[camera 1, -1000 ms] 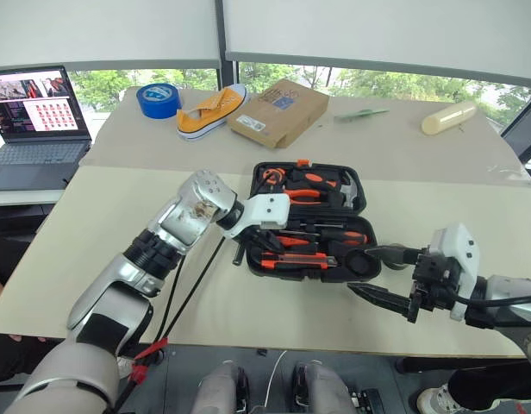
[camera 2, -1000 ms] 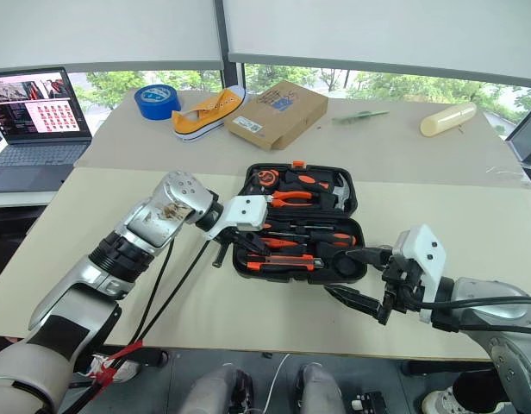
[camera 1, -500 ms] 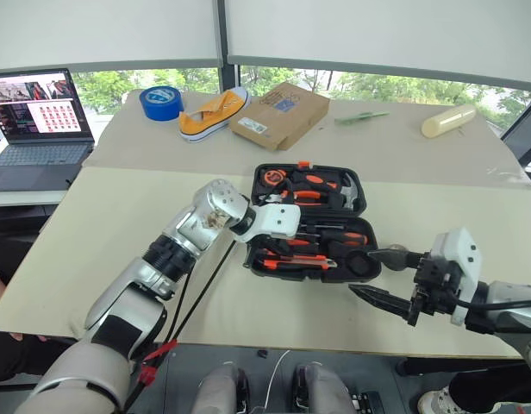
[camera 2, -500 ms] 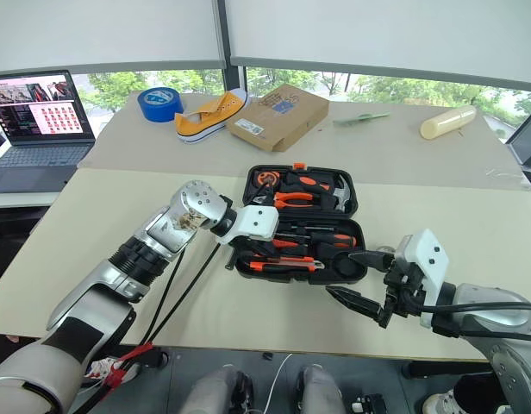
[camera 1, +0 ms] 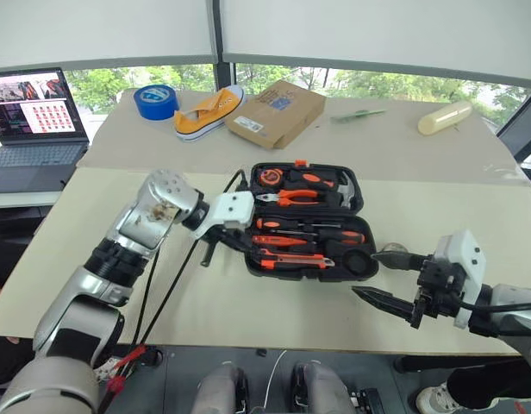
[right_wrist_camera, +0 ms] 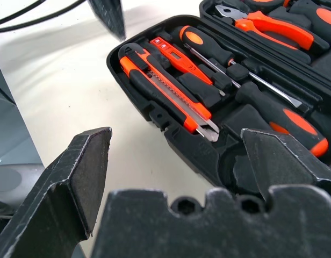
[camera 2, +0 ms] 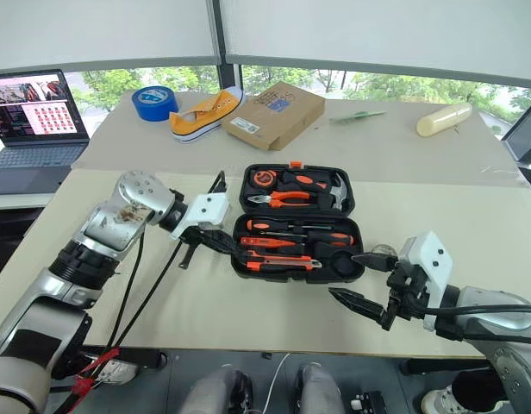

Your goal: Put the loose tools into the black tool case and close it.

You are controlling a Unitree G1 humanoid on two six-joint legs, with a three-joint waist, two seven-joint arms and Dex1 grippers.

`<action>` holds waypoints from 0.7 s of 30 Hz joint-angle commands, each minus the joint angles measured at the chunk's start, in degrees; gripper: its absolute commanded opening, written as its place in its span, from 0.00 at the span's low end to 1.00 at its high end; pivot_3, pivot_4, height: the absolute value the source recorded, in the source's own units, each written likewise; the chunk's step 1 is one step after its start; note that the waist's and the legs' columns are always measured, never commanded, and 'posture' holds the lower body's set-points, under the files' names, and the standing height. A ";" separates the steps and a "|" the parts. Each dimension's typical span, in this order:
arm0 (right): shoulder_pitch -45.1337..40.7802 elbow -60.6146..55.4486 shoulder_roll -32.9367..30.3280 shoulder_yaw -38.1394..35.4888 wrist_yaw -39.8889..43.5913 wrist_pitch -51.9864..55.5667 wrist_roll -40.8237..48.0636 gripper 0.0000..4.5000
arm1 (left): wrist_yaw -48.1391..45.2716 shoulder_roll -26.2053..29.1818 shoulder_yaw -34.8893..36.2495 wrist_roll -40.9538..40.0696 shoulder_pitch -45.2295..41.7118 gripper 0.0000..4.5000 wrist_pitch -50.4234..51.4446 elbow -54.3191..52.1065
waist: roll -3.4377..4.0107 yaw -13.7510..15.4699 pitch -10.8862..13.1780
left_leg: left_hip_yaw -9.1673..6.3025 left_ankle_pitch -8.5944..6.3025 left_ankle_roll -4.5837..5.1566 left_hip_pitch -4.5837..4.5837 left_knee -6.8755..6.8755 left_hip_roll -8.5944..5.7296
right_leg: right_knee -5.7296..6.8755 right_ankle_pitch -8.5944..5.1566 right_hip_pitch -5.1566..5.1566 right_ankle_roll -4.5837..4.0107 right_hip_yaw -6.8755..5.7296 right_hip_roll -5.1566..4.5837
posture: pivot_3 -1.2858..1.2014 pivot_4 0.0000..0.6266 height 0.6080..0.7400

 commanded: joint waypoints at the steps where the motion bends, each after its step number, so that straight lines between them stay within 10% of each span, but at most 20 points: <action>1: -0.88 -0.30 -0.45 -0.19 0.23 -0.22 0.07 1.00 | 2.88 -1.01 -4.02 5.80 0.62 0.02 -5.77 0.43 | 0.00 0.08 0.00 | 0.00 0.00 0.01 0.00 0.00 0.00 | -0.01 0.00 0.01 0.00 0.01 0.00 | 0.52 0.24 0.93; 7: -0.29 -1.11 -0.47 -0.75 -0.01 0.28 0.63 1.00 | 7.28 -5.74 -5.09 9.30 -0.59 0.02 -8.41 5.61 | 0.07 0.76 -0.06 | -0.02 -0.01 0.03 0.10 0.00 -0.01 | -0.02 0.01 0.14 0.00 0.00 -0.02 | 0.52 0.24 0.93; 21: 6.81 1.98 -2.47 -10.48 2.82 -1.15 -1.97 1.00 | -3.76 1.89 6.92 -3.94 -4.39 0.02 -1.65 0.90 | 0.06 0.33 -0.05 | -0.14 -0.04 0.10 -0.08 0.12 0.00 | 0.01 0.00 0.02 0.07 0.05 0.07 | 0.52 0.24 0.93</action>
